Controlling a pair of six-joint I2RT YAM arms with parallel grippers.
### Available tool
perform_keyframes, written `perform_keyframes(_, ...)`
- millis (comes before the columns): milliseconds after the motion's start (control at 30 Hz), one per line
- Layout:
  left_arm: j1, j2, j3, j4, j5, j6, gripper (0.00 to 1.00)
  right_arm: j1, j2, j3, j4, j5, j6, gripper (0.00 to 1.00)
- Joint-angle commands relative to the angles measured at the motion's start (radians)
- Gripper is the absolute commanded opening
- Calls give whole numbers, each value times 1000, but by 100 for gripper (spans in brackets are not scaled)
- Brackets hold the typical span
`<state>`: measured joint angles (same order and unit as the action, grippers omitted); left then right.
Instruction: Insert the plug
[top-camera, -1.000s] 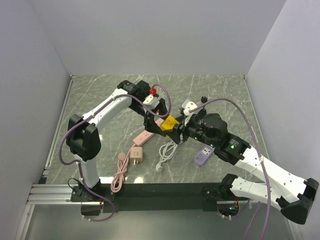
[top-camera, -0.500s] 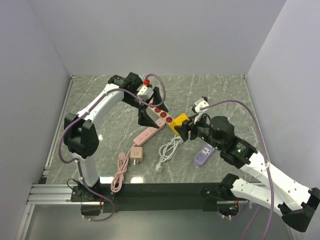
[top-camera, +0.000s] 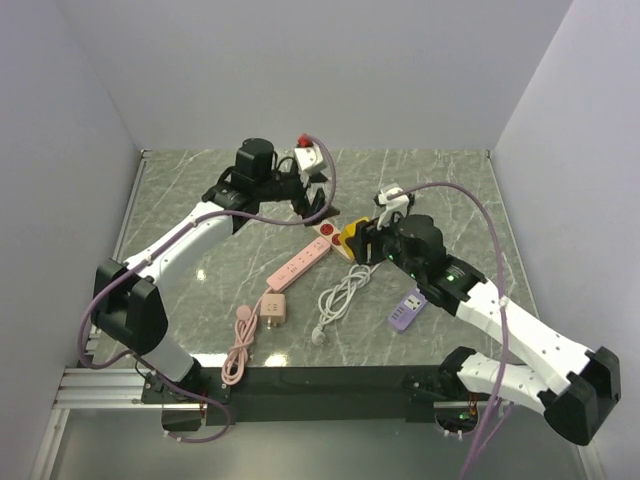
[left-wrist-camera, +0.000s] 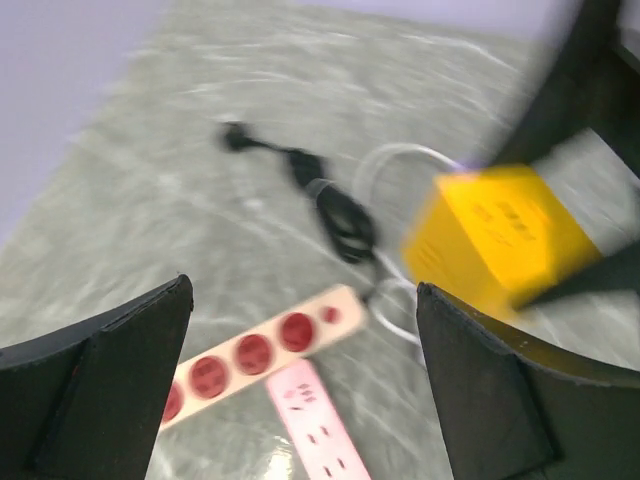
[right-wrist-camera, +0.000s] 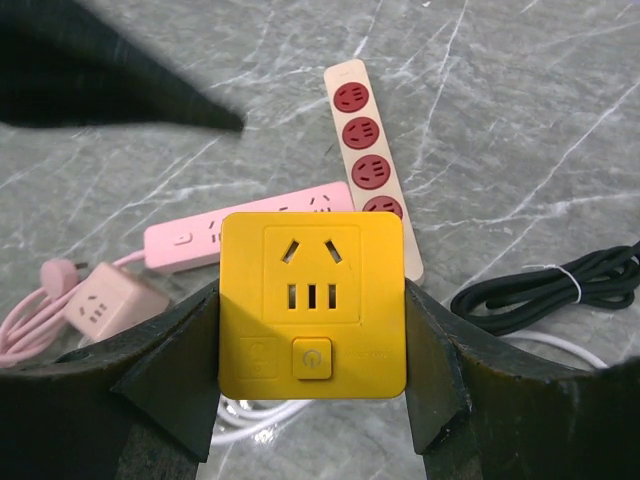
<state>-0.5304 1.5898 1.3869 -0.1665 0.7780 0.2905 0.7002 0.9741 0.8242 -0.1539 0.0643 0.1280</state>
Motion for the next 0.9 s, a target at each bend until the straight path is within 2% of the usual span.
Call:
perform_keyframes(0, 9, -30, -58, 237, -348, -252, 99, -11, 58, 21, 152, 15, 9, 0)
perform_keyframes(100, 10, -65, -147, 330, -546, -376, 99, -25, 121, 24, 227, 5, 5, 0)
perform_keyframes(133, 10, -94, -179, 356, -694, -405, 99, -28, 135, 26, 246, -3, 5, 0)
perform_keyframes(167, 10, -112, -215, 408, -768, -447, 99, -36, 150, 29, 273, -11, 7, 0)
perform_keyframes(233, 10, -172, -330, 461, -917, -481, 100, -41, 198, 32, 298, -30, 7, 0)
perform_keyframes(267, 10, -191, -407, 482, -945, -511, 99, -42, 215, 42, 313, -40, 4, 0)
perform_keyframes(400, 9, -284, -586, 616, -1005, -562, 99, -56, 319, 79, 329, -82, -5, 0)
perform_keyframes(467, 7, -321, -652, 622, -1029, -582, 99, -59, 347, 99, 339, -112, -11, 0)
perform_keyframes(867, -11, -392, -839, 667, -951, -603, 99, -82, 550, 176, 393, -270, -68, 0)
